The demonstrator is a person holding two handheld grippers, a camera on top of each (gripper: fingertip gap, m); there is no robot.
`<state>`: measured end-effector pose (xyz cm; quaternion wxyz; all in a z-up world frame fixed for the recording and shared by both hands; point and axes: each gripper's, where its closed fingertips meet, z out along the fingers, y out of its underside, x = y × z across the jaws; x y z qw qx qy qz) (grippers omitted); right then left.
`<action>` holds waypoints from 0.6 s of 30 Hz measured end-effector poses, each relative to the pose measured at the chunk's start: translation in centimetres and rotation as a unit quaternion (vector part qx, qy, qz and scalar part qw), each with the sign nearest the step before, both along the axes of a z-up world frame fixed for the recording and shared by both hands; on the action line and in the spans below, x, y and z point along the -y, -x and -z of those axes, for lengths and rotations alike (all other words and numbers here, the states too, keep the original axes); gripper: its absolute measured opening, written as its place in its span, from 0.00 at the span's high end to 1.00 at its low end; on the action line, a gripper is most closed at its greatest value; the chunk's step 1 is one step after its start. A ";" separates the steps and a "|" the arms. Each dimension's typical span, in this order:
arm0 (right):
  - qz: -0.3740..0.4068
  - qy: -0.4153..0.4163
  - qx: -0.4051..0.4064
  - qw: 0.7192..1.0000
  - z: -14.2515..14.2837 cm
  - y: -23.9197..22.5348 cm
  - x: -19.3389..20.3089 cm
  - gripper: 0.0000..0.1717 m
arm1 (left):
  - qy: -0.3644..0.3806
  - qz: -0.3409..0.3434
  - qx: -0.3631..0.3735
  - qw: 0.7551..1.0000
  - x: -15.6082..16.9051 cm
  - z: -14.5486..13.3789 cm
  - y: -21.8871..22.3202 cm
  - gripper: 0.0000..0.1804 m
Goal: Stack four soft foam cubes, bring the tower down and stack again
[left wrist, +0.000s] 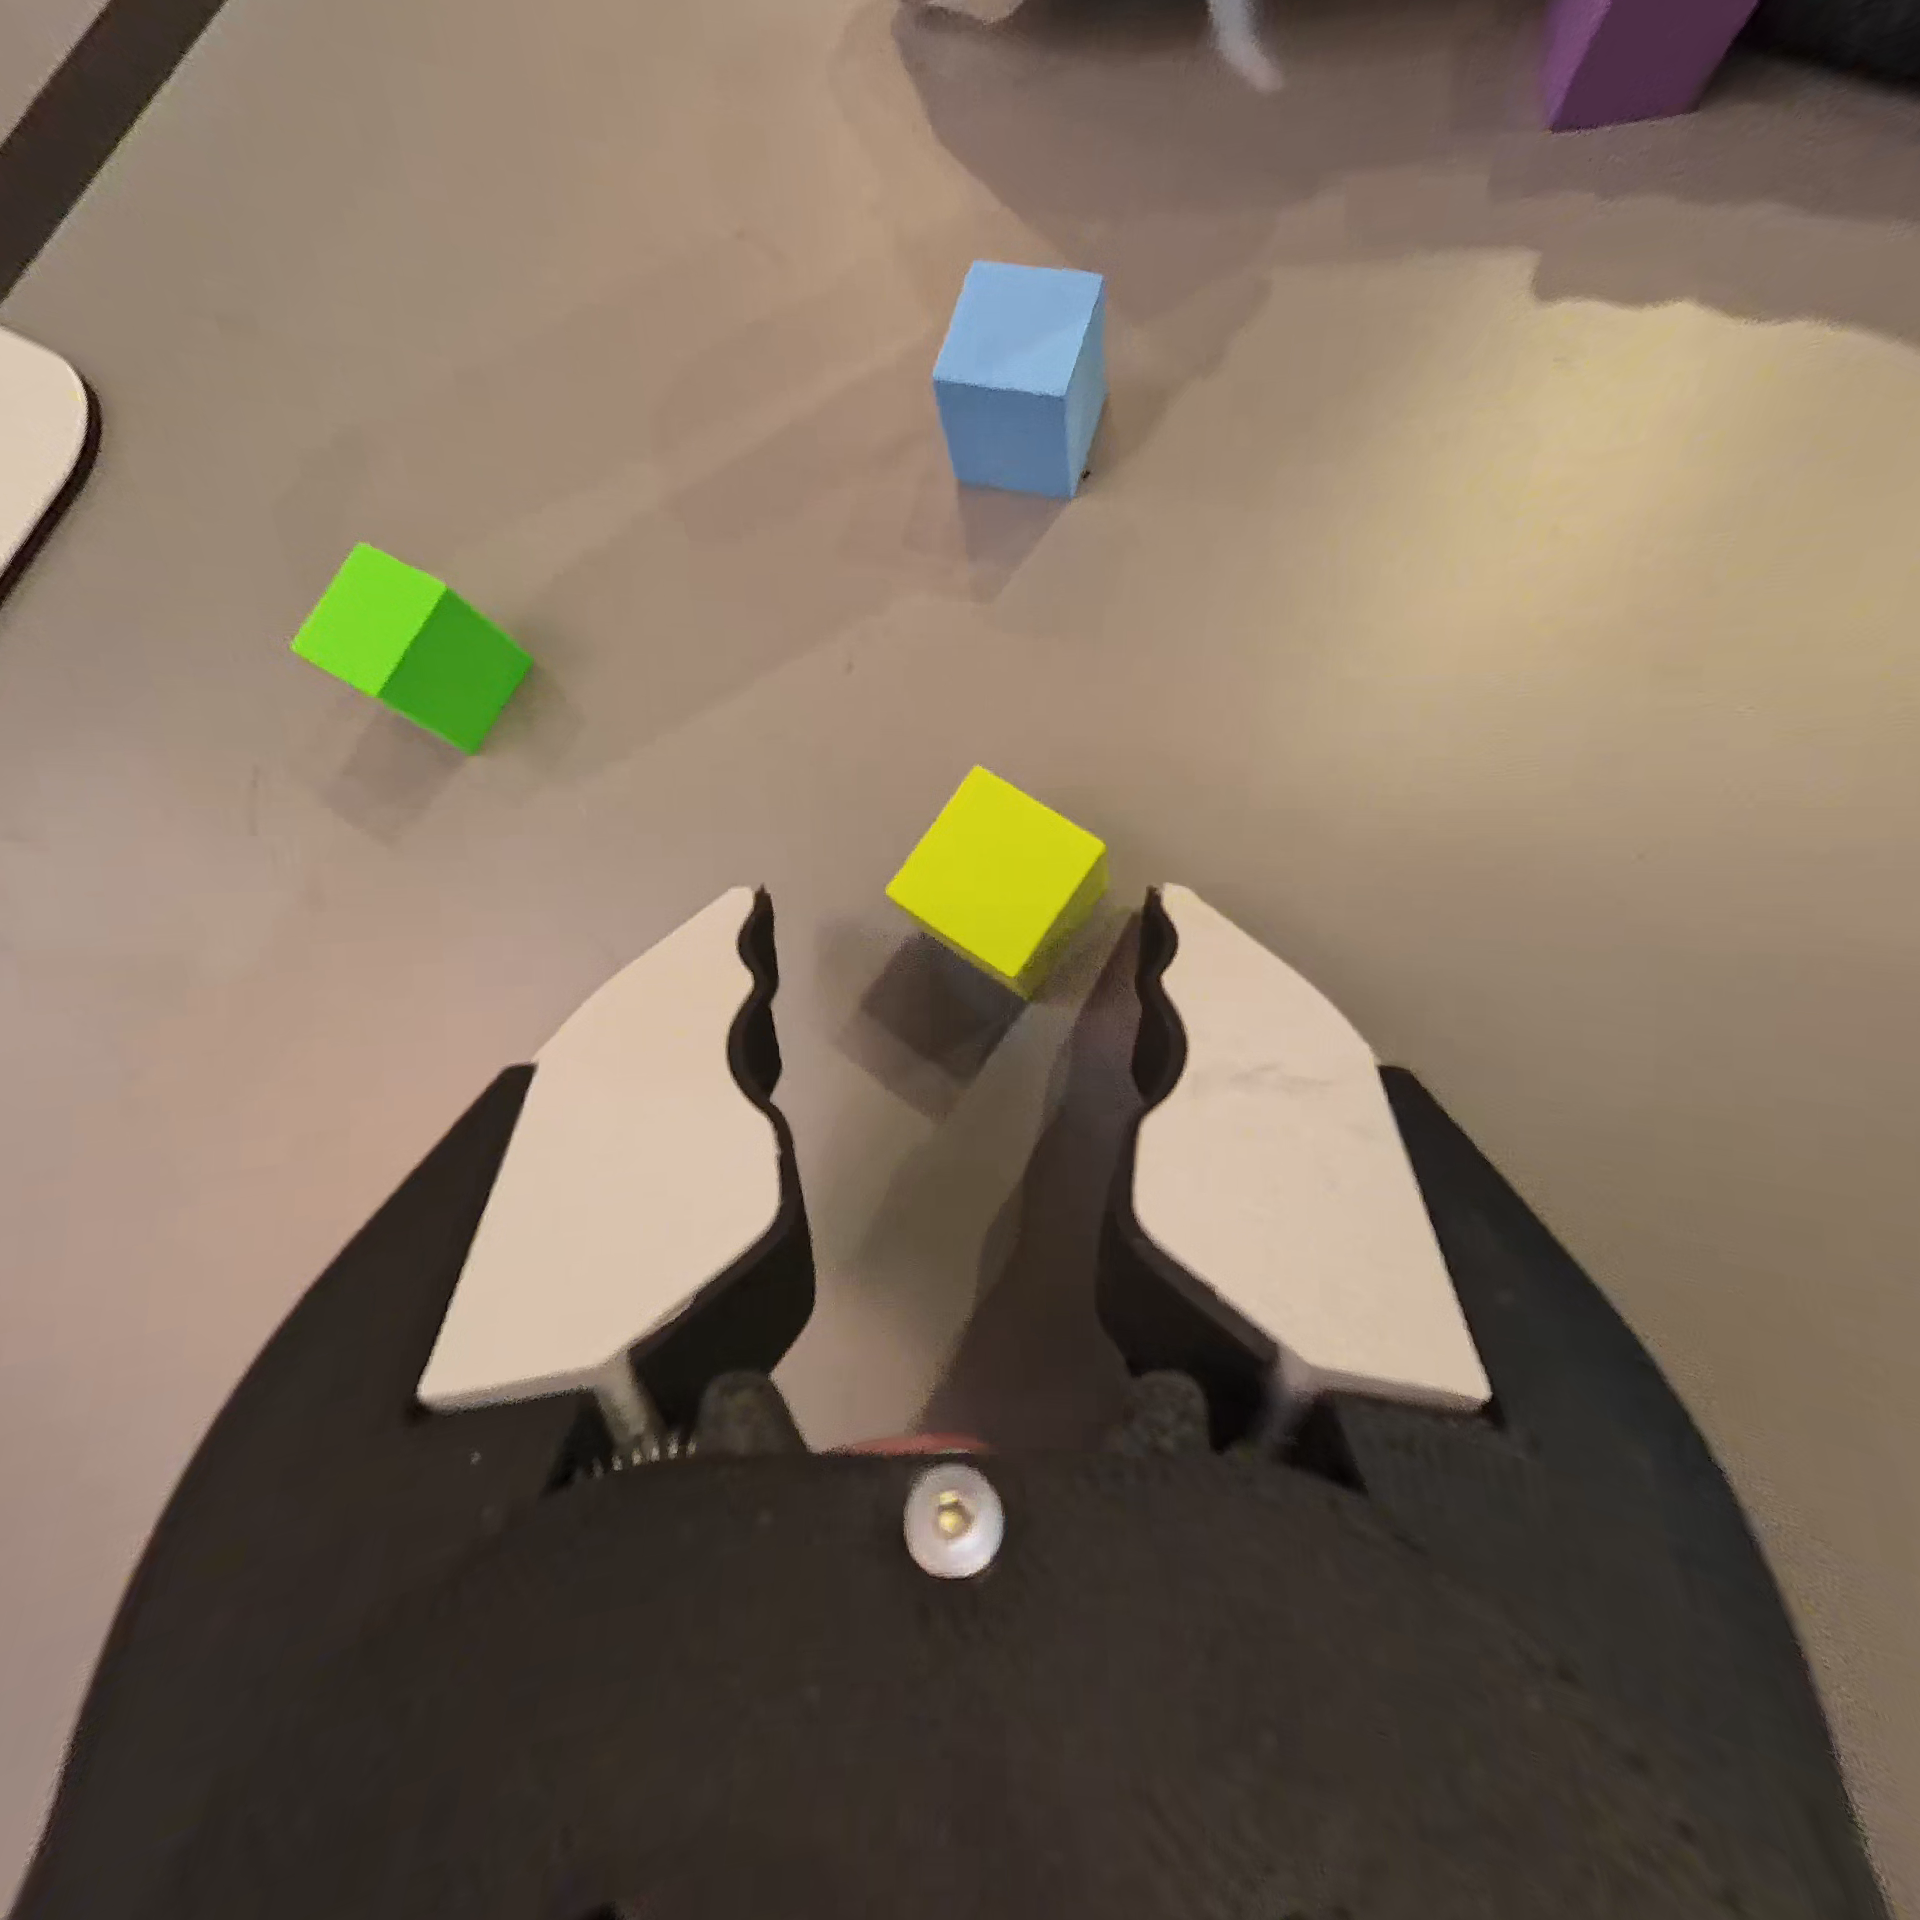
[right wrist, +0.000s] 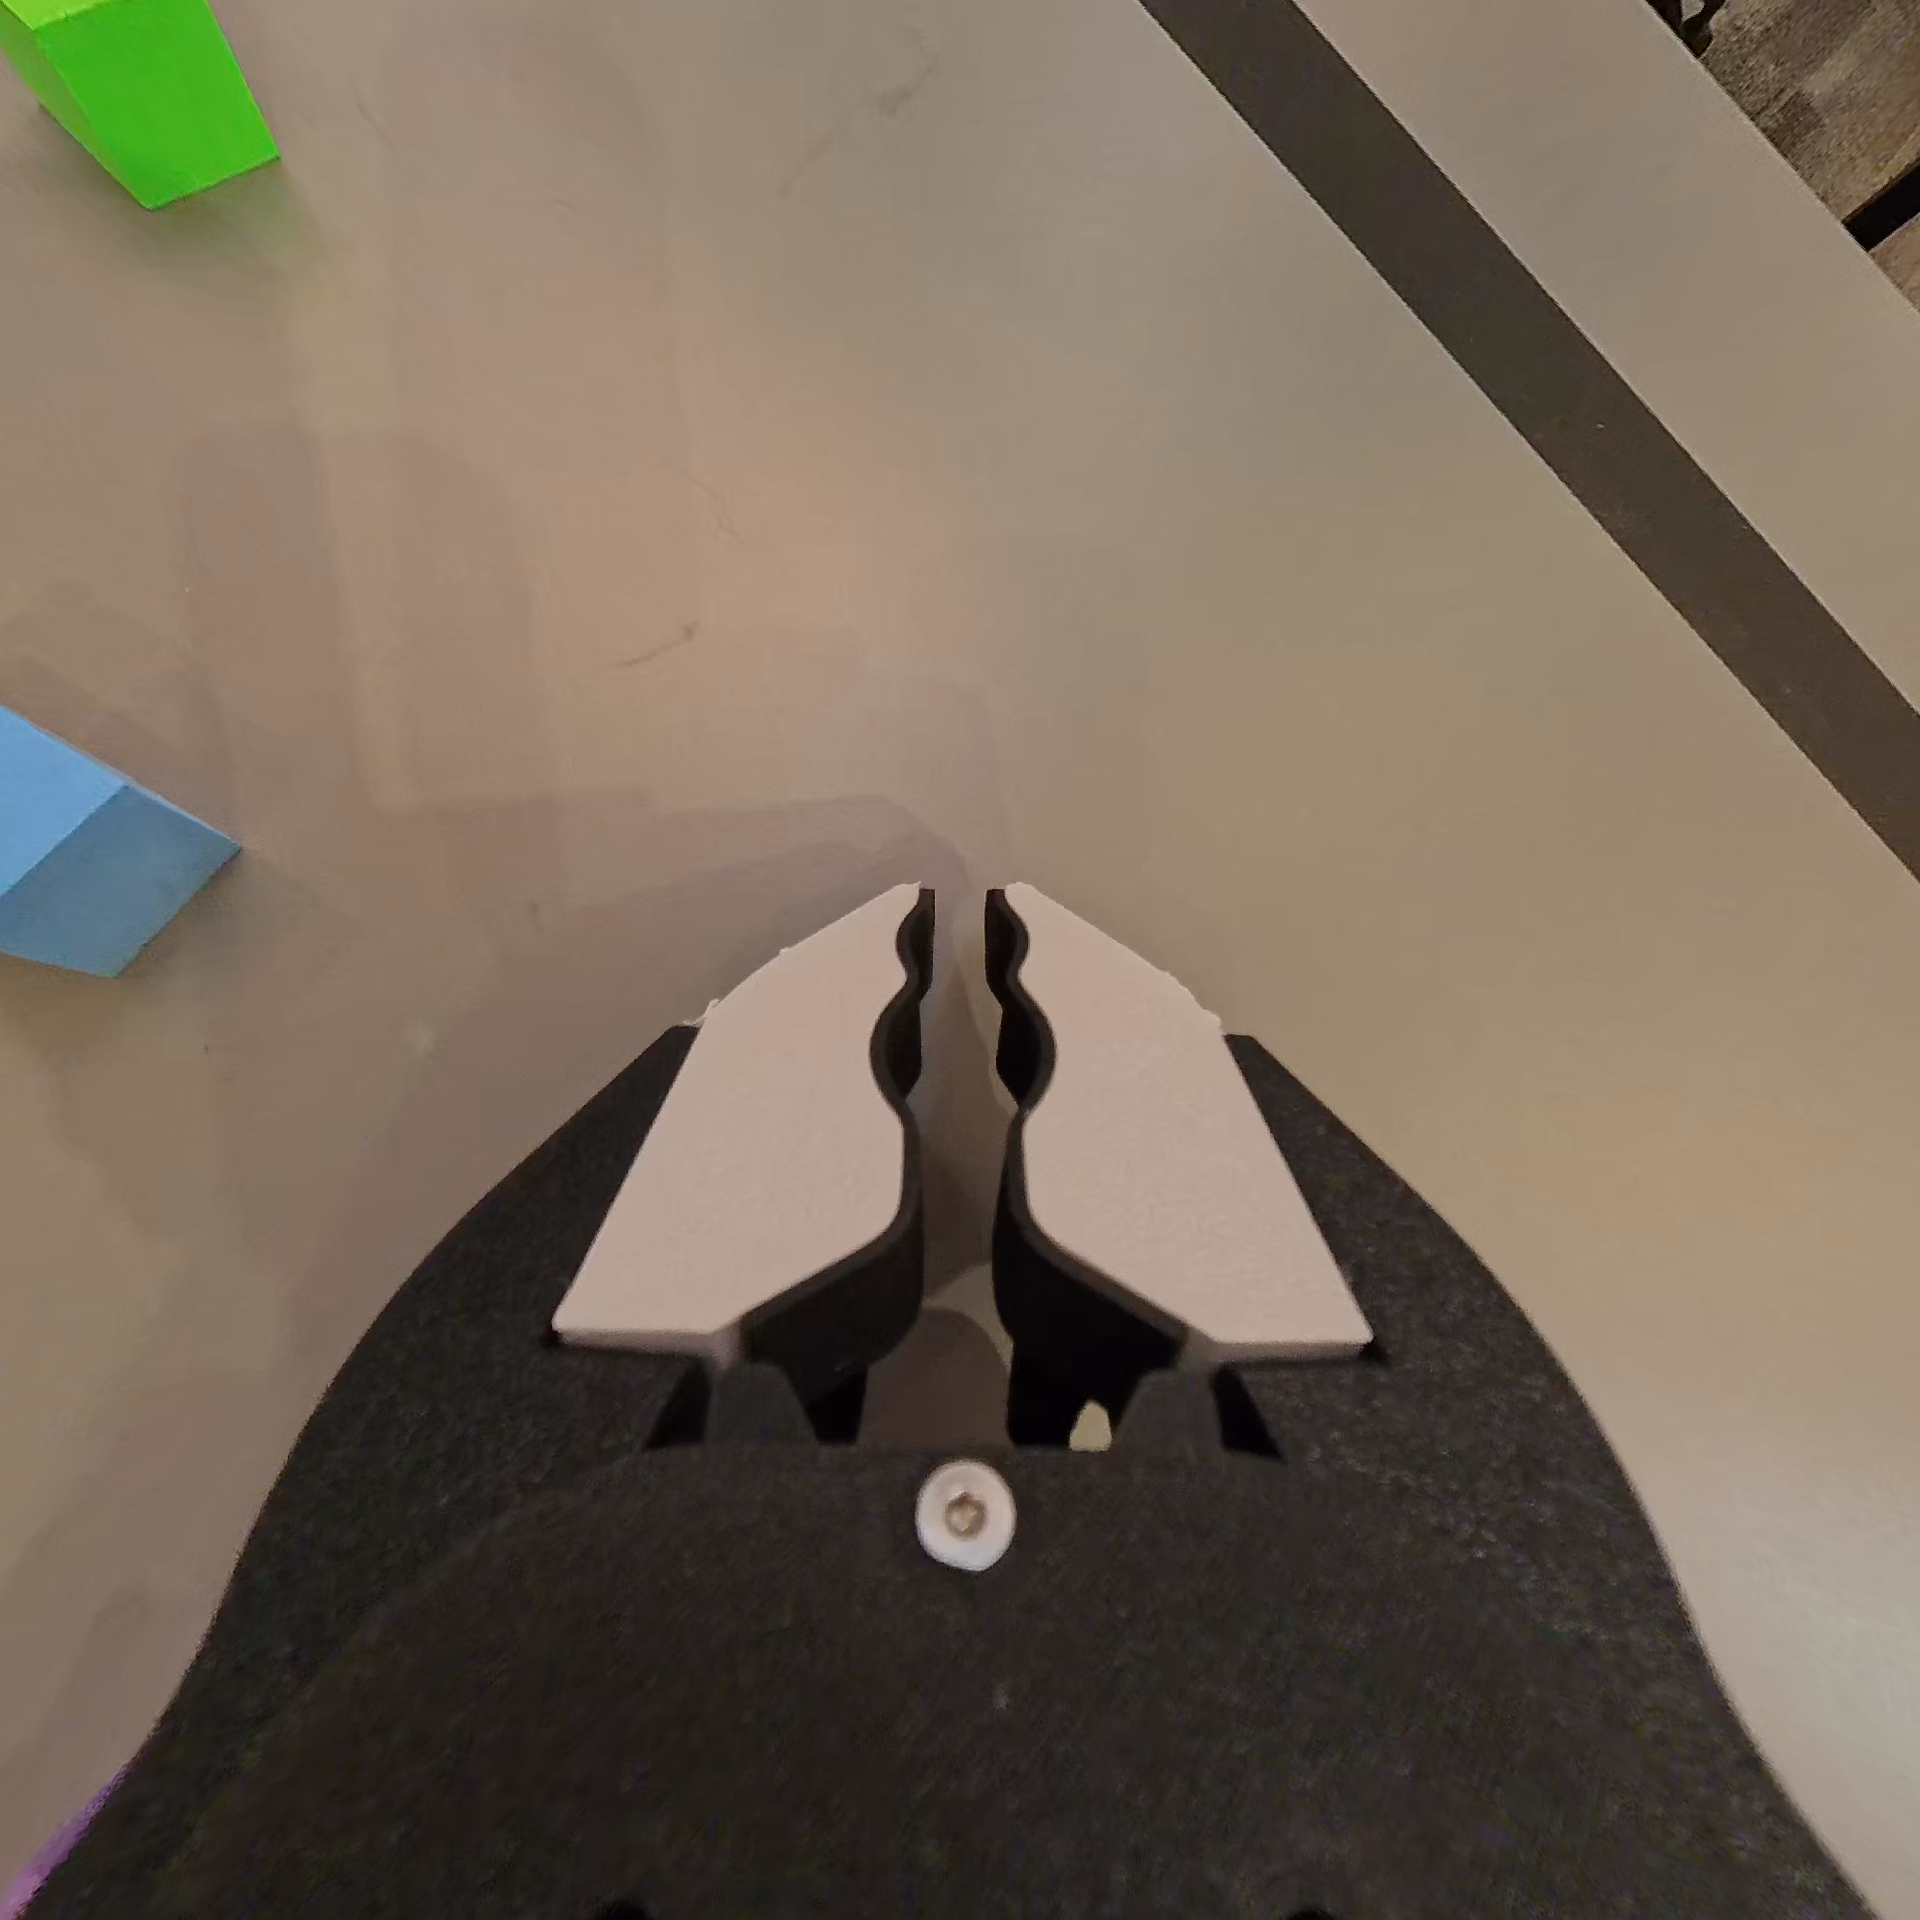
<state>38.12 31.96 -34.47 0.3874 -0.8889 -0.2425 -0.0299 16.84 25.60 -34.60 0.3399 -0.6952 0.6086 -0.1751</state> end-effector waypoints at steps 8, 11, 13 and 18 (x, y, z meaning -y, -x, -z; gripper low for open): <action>0.001 -0.001 -0.007 1.000 0.0 0.0 -0.1 0.95 | 0.002 0.016 0.001 1.000 0.0 0.1 -0.2 0.79; 0.001 -0.002 -0.008 1.000 0.0 0.0 -0.1 0.95 | 0.000 0.017 0.001 1.000 0.0 0.1 -0.2 0.80; 0.001 -0.002 -0.009 1.000 0.0 0.0 -0.1 0.95 | -0.002 0.017 0.000 1.000 0.0 0.0 -0.2 0.80; 0.001 -0.002 -0.011 1.000 -0.1 0.0 -0.1 0.95 | -0.016 0.020 -0.004 1.000 -0.2 0.0 0.0 0.80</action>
